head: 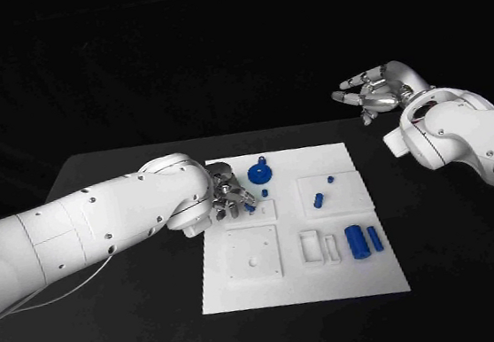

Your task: Assemble the parts on the task board

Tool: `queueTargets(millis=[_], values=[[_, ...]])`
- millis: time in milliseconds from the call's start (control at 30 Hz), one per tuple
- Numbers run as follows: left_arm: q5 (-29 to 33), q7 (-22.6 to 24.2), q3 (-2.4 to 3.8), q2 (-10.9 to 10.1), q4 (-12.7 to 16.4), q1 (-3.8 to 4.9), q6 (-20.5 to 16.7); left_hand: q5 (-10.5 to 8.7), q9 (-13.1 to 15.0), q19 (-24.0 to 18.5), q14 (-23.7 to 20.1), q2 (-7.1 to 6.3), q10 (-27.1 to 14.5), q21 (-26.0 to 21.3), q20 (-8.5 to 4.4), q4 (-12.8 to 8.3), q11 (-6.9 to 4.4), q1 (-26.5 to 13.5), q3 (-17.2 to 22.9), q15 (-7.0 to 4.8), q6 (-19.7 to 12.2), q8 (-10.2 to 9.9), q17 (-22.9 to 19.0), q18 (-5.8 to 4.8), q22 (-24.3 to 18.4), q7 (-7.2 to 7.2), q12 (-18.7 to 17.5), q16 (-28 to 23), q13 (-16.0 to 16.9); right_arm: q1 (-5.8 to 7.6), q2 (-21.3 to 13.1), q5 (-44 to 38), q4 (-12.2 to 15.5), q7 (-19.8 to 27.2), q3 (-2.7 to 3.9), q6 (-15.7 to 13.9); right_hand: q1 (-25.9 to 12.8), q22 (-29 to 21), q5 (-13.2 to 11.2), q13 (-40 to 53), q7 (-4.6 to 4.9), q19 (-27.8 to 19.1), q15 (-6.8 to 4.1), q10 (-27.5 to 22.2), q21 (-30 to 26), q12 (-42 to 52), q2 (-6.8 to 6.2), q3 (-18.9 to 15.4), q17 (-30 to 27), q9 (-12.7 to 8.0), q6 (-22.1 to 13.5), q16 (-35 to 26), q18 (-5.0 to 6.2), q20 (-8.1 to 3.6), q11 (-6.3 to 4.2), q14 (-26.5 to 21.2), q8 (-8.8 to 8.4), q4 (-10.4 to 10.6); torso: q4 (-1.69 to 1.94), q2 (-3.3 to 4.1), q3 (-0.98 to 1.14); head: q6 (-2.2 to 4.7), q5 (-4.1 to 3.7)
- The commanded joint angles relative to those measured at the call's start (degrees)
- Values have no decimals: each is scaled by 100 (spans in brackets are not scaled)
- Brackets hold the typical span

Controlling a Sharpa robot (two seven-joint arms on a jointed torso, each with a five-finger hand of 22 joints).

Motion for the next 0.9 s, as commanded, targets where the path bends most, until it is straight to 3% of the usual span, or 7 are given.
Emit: queueTargets(millis=[33,300,567,900], values=[[-173,-57,2,21,6,-10,103,-51,2639,39,32,72,297,-42,7,18,-39,95,-16,1,1434,20,-3,105,29,-664,31,21,-8,0,11,-8,-5,45,3,86,-13,-7,20,-5,-3,212,13,-48,-37,-21,58,-8,-5,0,35,-16,111,8,-5,-37,-19,-33,1,0,2,-6,2],[-291,-88,2,76,-31,-81,103,-79,2656,78,33,77,297,-139,8,36,-39,102,-26,-1,1428,21,-23,103,137,-664,28,14,-18,0,22,-7,-14,44,3,103,-23,-7,27,-6,-3,212,13,-48,-42,-19,63,-15,-1,0,45,-10,110,7,-5,-35,-19,-34,-8,7,-2,-19,-12],[-341,-103,2,86,-59,-100,76,-101,2659,110,29,77,296,-221,13,49,-37,100,-32,0,1426,18,-34,107,216,-663,32,12,-21,0,28,-6,-21,45,3,108,-23,-7,27,-6,-3,212,13,-48,-42,-19,63,-15,-1,0,45,-10,110,7,-5,-35,-19,-34,7,1,-3,-31,-28],[-445,-101,2,112,-71,-137,95,-123,2663,121,32,78,296,-249,13,55,-38,102,-38,0,1427,21,-26,106,250,-664,37,18,-21,-2,62,-3,-42,53,3,119,-34,-11,34,-13,-4,213,13,-53,-53,-23,74,-18,-6,0,45,-15,111,7,-5,-37,-18,-31,-1,1,-6,-47,-23]])
